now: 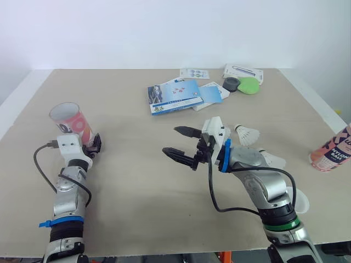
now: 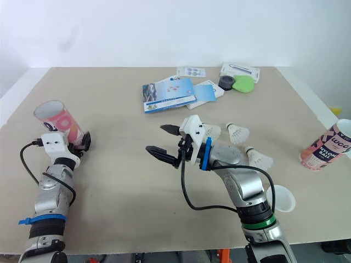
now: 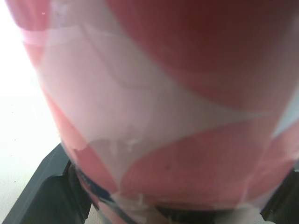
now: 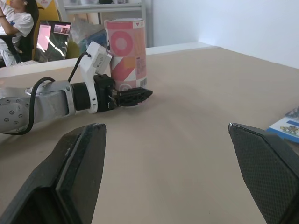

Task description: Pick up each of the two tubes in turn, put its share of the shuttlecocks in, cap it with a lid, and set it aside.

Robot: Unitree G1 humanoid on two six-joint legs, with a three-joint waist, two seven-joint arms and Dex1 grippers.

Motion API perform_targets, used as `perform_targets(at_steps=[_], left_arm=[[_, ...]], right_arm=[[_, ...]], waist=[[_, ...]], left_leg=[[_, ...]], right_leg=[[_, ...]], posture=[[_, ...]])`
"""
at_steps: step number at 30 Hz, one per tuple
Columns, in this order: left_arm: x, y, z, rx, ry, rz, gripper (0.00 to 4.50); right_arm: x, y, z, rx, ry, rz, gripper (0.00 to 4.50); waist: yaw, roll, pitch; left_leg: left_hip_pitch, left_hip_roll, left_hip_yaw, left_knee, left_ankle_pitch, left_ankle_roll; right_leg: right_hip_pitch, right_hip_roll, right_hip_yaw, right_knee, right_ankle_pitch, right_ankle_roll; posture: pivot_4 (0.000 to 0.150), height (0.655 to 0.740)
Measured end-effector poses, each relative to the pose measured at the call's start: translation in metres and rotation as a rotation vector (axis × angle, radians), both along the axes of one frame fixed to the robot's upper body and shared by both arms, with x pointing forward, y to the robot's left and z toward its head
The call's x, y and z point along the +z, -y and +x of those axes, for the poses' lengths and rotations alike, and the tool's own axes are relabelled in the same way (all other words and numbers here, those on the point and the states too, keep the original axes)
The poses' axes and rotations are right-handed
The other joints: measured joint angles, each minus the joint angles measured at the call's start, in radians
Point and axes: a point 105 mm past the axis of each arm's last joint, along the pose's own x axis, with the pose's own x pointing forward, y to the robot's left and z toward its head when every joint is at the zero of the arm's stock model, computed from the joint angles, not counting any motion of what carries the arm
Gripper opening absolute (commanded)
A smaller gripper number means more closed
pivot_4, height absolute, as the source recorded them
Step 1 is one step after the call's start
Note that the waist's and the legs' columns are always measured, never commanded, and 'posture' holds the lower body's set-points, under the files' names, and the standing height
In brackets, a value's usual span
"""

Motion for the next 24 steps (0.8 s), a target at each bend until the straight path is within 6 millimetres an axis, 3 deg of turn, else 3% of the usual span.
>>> perform_targets(at_steps=[3, 5, 8, 11, 13, 15, 18, 20, 24], left_arm=[[0.002, -0.002, -0.002, -0.018, -0.002, 0.041, 3.95], [0.008, 0.001, -0.004, -0.116, -0.033, 0.141, 3.95], [0.035, 0.016, -0.011, -0.419, -0.089, 0.294, 3.95], [0.063, 0.035, -0.024, -0.693, -0.132, 0.431, 3.95], [0.084, 0.037, -0.034, -0.872, -0.219, 0.57, 3.95], [0.092, 0.039, -0.04, -0.974, -0.285, 0.637, 3.95], [0.091, 0.043, -0.048, -1.075, -0.353, 0.682, 3.95], [0.075, 0.053, -0.059, -1.257, -0.49, 0.746, 3.95], [0.068, 0.058, -0.067, -1.397, -0.645, 0.867, 3.95]], right_arm=[[-0.001, 0.002, 0.001, -0.028, 0.006, -0.001, 4.5], [-0.005, 0.015, 0.005, -0.143, 0.046, 0.005, 4.5], [-0.018, 0.04, 0.007, -0.355, 0.106, -0.018, 4.5], [-0.026, 0.052, 0.003, -0.486, 0.149, -0.03, 4.5], [-0.03, 0.068, 0.004, -0.637, 0.175, -0.024, 4.5], [-0.032, 0.078, 0.005, -0.719, 0.187, -0.03, 4.5], [-0.033, 0.084, 0.006, -0.766, 0.195, -0.043, 4.5], [-0.04, 0.085, 0.006, -0.82, 0.177, -0.053, 4.5], [-0.056, 0.084, 0.011, -0.877, 0.085, -0.053, 4.5]], waist=[[0.0, 0.0, 0.0], [0.0, -0.002, -0.001], [0.001, -0.003, -0.001], [0.0, -0.003, -0.001], [0.0, -0.002, -0.001], [-0.002, -0.002, 0.0], [-0.003, -0.001, 0.0], [-0.002, -0.002, 0.0], [-0.002, -0.002, 0.0]], left_leg=[[0.0, 0.0, 0.0, 0.0, 0.0, 0.0], [-0.002, 0.0, -0.001, -0.001, 0.0, 0.0], [-0.005, 0.0, -0.001, -0.003, 0.0, -0.002], [-0.006, 0.0, 0.0, -0.003, -0.001, -0.004], [-0.005, 0.0, 0.001, -0.004, -0.002, -0.005], [-0.004, 0.0, 0.002, -0.004, -0.002, -0.005], [-0.002, 0.001, 0.006, -0.006, -0.002, -0.004], [-0.004, 0.001, 0.005, -0.006, -0.002, -0.004], [-0.007, 0.0, 0.004, -0.006, -0.002, -0.004]], right_leg=[[0.0, 0.0, 0.0, 0.0, 0.0, 0.0], [-0.002, 0.001, 0.0, 0.0, -0.001, -0.001], [-0.006, 0.0, -0.001, 0.0, -0.003, -0.001], [-0.007, -0.001, -0.001, 0.0, -0.005, -0.001], [-0.008, -0.001, -0.001, 0.0, -0.006, -0.002], [-0.008, -0.001, 0.0, 0.0, -0.006, -0.003], [-0.008, -0.002, 0.001, 0.0, -0.009, -0.007], [-0.01, 0.0, 0.0, 0.002, -0.01, -0.009], [-0.013, 0.002, 0.001, 0.002, -0.009, -0.008]], posture=[[0.15, 0.74], [0.15, 0.74], [0.15, 0.74], [0.15, 0.74], [0.15, 0.74], [0.15, 0.74], [0.15, 0.74], [0.15, 0.74], [0.15, 0.74]])
